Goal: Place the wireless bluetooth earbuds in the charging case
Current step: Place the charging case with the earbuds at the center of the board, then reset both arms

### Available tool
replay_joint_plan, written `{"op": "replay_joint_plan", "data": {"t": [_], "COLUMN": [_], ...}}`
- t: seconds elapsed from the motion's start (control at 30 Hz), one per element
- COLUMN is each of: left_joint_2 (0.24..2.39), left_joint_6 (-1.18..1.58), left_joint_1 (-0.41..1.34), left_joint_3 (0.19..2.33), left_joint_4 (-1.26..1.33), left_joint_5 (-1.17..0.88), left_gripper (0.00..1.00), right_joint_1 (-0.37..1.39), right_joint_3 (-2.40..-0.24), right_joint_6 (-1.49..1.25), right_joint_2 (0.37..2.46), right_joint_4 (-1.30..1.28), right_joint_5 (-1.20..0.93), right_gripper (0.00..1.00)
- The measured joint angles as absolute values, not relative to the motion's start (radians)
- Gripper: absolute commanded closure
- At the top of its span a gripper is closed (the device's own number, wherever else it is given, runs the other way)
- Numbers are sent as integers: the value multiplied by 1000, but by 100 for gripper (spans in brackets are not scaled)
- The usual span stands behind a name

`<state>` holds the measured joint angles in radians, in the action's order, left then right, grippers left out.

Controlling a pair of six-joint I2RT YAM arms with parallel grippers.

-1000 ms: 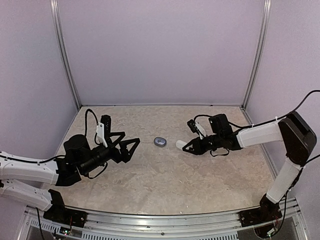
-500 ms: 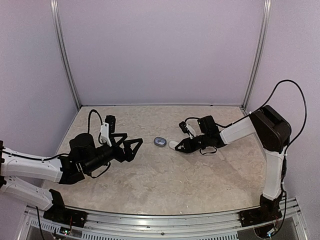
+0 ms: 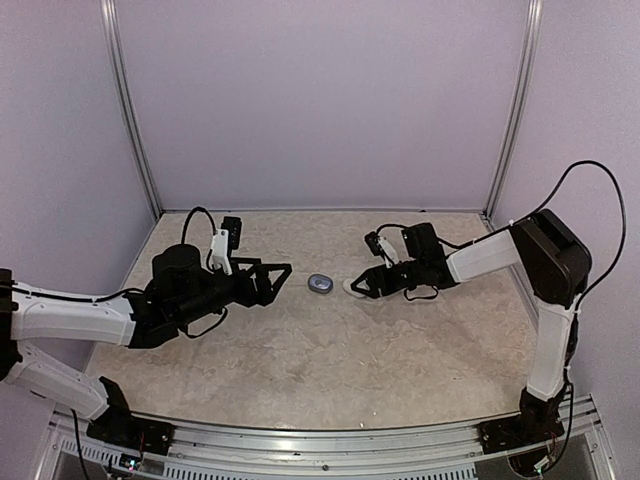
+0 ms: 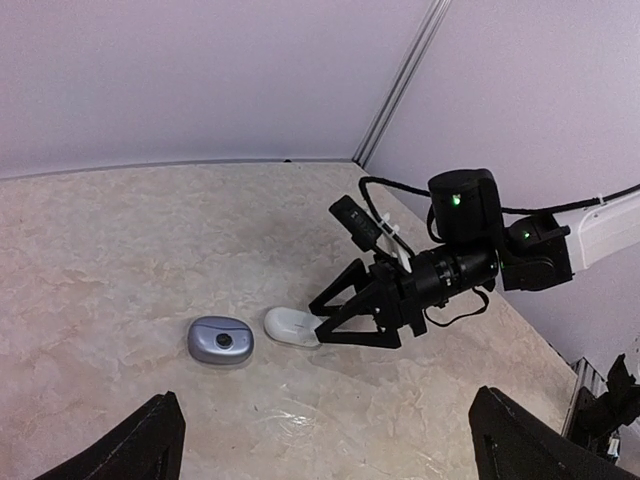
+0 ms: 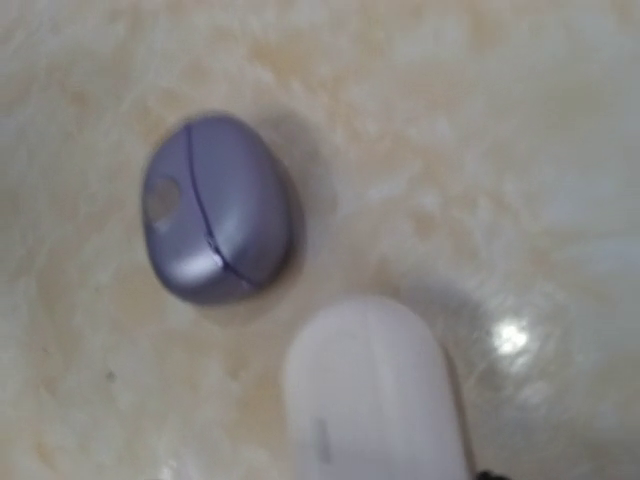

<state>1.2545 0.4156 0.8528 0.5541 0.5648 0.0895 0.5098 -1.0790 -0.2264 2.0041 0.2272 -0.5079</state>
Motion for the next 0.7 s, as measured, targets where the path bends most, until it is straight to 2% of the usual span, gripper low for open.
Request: {"op": "replay_joint_plan", "data": {"t": [0.13, 0.27, 0.4, 0.7], "left_joint_2": [1292, 1310, 1310, 1304], "left_joint_6": [443, 462, 476, 541], "left_joint_1": [824, 812, 805, 802], "left_joint_3": [601, 651, 693, 647], "left_joint_4": [521, 460, 401, 347], "left_joint_5": [52, 39, 54, 117], "left_gripper": [1, 1, 1, 1], "right_joint_1": [498, 478, 475, 475], "right_joint_3": [-1063, -1023, -943, -681], "right_joint_6": [-220, -207, -199, -216], "right_joint_2": [1925, 1811, 1675, 1425], "right_joint_4": [217, 214, 217, 261], "right_joint_5": [-490, -479, -474, -456], "right_gripper": [21, 8, 1, 0]}}
